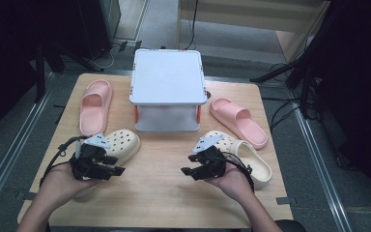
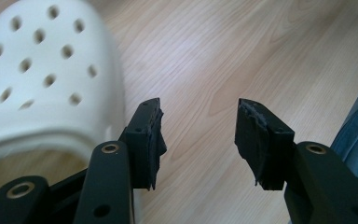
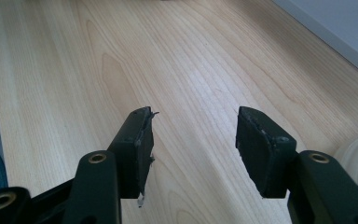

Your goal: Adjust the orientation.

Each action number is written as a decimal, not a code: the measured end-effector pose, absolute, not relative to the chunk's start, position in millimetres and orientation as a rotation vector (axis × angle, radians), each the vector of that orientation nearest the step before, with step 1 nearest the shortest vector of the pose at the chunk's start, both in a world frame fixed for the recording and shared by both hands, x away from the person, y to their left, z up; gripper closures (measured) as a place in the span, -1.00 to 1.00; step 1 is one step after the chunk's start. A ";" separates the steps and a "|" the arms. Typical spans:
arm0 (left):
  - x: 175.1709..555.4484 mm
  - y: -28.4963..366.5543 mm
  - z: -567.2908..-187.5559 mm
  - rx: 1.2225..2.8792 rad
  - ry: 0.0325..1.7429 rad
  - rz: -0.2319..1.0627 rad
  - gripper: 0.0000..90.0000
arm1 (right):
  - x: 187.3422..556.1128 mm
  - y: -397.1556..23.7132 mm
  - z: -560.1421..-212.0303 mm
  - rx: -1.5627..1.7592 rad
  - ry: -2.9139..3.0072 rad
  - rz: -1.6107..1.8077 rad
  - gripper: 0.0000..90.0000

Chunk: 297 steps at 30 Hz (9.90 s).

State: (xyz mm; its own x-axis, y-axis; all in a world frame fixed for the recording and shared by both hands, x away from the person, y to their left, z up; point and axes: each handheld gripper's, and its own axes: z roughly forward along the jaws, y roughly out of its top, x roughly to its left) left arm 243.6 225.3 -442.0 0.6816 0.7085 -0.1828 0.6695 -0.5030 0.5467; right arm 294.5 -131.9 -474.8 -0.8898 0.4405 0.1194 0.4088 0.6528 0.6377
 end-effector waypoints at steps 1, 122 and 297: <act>242.3 232.1 -441.8 2.299 1.081 0.106 0.14 | 296.0 -130.0 -475.5 0.723 2.820 1.062 0.04; 264.2 204.9 -494.2 2.311 1.097 -0.044 0.98 | 312.4 -89.2 -501.1 0.877 2.778 1.107 1.00; 301.3 184.3 -501.9 2.267 1.039 -0.090 0.56 | 327.6 -221.2 -473.6 1.188 2.526 1.005 0.87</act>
State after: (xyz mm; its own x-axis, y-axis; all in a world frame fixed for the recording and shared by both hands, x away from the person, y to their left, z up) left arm 301.3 184.3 -501.9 0.6860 0.6583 -0.3099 0.7019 -0.4865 0.5203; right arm 327.6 -221.2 -473.6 -0.6664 0.7358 0.1208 0.6176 0.4540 0.6422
